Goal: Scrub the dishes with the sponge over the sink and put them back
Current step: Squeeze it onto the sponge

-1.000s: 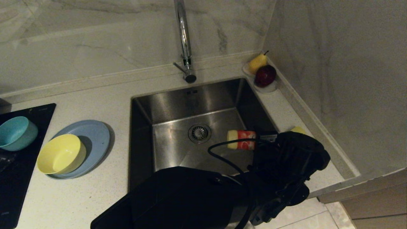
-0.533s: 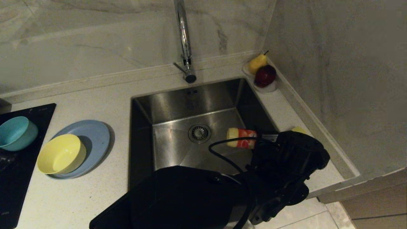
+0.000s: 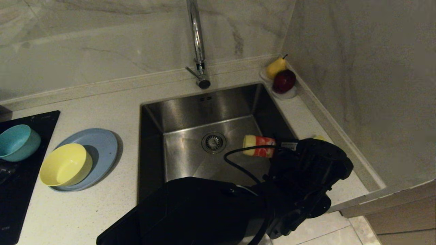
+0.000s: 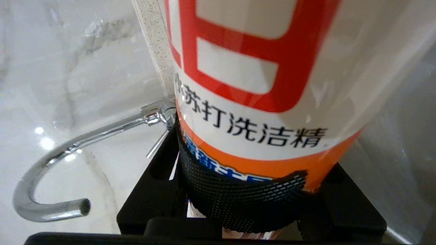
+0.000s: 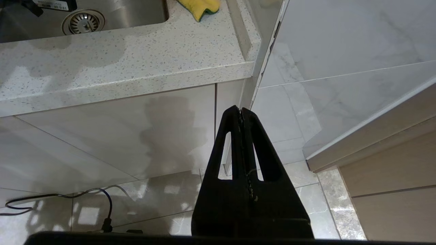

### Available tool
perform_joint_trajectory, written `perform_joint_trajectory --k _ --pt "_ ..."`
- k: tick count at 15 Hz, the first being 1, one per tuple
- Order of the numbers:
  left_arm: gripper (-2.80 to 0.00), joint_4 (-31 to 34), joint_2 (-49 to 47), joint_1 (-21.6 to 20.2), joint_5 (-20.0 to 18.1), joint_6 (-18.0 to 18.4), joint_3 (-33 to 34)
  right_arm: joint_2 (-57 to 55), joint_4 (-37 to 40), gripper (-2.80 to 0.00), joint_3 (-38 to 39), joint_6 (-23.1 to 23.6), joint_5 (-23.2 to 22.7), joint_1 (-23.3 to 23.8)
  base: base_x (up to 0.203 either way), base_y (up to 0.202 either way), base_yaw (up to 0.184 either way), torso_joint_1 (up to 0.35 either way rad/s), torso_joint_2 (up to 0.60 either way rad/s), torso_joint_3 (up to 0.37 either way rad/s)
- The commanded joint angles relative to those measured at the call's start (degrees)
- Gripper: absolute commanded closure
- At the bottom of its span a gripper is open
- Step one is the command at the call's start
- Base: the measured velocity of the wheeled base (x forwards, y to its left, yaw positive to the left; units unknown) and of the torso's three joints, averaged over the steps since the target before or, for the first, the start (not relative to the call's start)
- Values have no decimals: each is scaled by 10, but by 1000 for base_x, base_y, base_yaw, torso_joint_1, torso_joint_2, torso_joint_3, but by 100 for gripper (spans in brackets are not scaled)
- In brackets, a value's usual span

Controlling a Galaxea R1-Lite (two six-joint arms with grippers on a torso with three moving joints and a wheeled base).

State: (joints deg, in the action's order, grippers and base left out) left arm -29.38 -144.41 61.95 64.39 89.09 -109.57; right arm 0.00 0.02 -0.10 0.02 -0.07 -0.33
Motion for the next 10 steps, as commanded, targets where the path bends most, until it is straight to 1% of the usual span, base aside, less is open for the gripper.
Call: perform_joint_trajectory --k 1,2,4,6,9,10 --pt "0 -6 -3 -1 4 25 0 1 0 0 0 1 -1 0 0 0 0 0 0 0" --pt "0 -8 -2 -2 4 31 0 1 1 0 0 0 0 0 0 0 0 0 0 0" --pt "0 -11 -2 -8 7 30 1 1 0 0 0 0 0 0 0 0 0 0 0 0" --pt "0 -31 -10 -13 7 32 1 1 0 0 0 0 0 0 0 0 0 0 0 0" --pt "0 -34 -19 -14 8 28 0 1 0 0 0 1 0 0 0 0 0 0 0 0" --pt "0 -45 -22 -14 8 28 0 1 0 0 0 0 -1 0 0 0 0 0 0 0"
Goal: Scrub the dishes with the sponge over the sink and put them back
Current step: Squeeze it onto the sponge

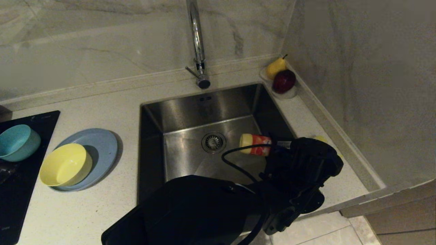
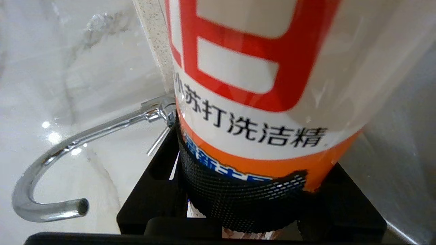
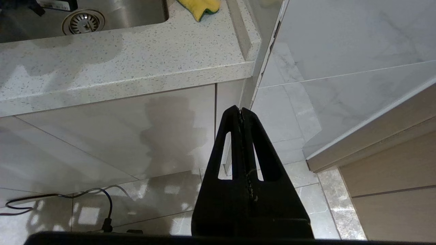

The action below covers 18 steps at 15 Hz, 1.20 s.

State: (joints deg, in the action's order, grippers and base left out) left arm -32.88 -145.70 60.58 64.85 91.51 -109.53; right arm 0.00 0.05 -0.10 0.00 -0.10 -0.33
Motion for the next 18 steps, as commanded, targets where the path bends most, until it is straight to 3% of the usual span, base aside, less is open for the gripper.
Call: perform_joint_trajectory --k 1,16,18 --pt "0 -23 -14 0 4 7 -1 1 0 0 0 1 -1 0 0 0 0 0 0 0" --pt "0 -45 -12 -12 17 7 -2 1 0 0 0 0 0 0 0 0 0 0 0 0" --pt "0 -46 -9 -12 39 7 -2 1 0 0 0 0 0 0 0 0 0 0 0 0"
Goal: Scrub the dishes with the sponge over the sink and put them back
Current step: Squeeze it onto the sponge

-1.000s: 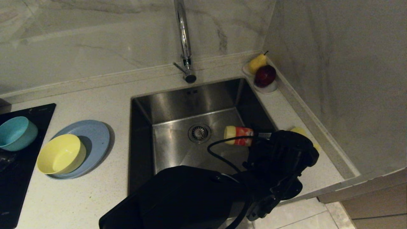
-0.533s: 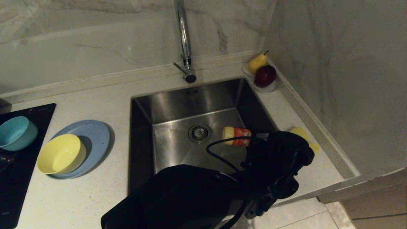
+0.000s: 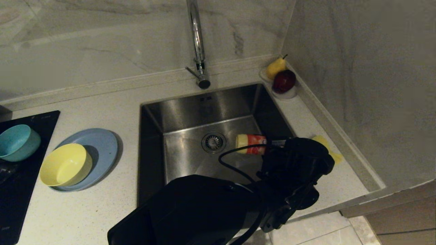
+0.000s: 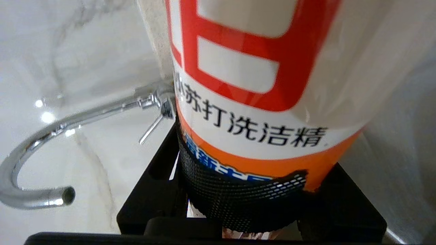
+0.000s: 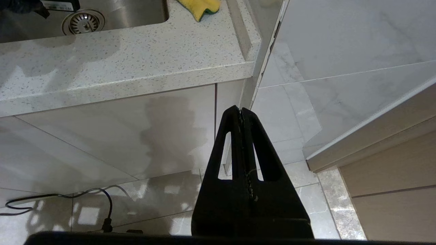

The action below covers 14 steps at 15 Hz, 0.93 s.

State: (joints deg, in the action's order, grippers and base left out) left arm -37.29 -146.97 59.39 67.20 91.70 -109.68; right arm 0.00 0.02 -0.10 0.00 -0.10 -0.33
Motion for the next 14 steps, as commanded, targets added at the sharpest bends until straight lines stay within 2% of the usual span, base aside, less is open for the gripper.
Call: perform_joint_trajectory --k 1,9,14 --pt "0 -2 5 0 25 6 0 1 1 0 0 0 0 0 0 0 0 0 0 0" --pt "0 -4 0 -4 28 3 -1 1 1 0 0 0 0 0 0 0 0 0 0 0" --pt "0 -37 -7 -16 26 -5 0 1 1 0 0 0 0 0 0 0 0 0 0 0"
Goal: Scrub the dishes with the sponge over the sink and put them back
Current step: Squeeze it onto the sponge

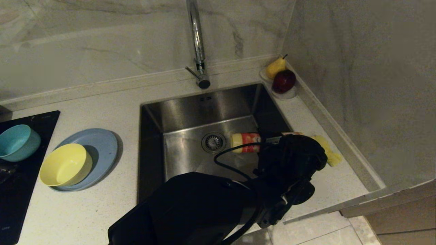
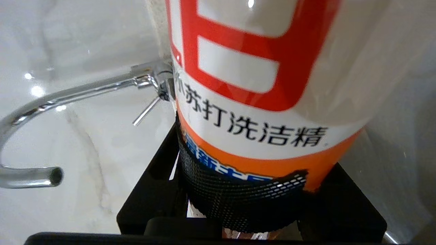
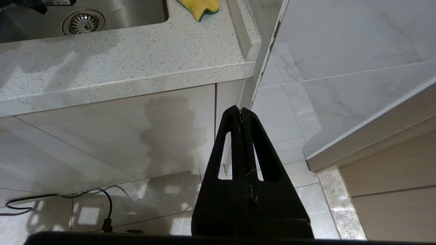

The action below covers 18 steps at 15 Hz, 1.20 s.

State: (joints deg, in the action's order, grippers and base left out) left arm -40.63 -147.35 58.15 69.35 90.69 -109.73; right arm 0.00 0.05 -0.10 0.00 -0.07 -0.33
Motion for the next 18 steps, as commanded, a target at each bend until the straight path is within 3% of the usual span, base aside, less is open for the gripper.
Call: perform_joint_trajectory --k 1,18 --pt "0 -3 -6 -5 4 5 0 1 0 0 0 0 0 0 0 0 0 0 0 0" --pt "0 -3 -15 8 -11 8 0 2 0 0 0 1 0 0 0 0 0 0 0 0"
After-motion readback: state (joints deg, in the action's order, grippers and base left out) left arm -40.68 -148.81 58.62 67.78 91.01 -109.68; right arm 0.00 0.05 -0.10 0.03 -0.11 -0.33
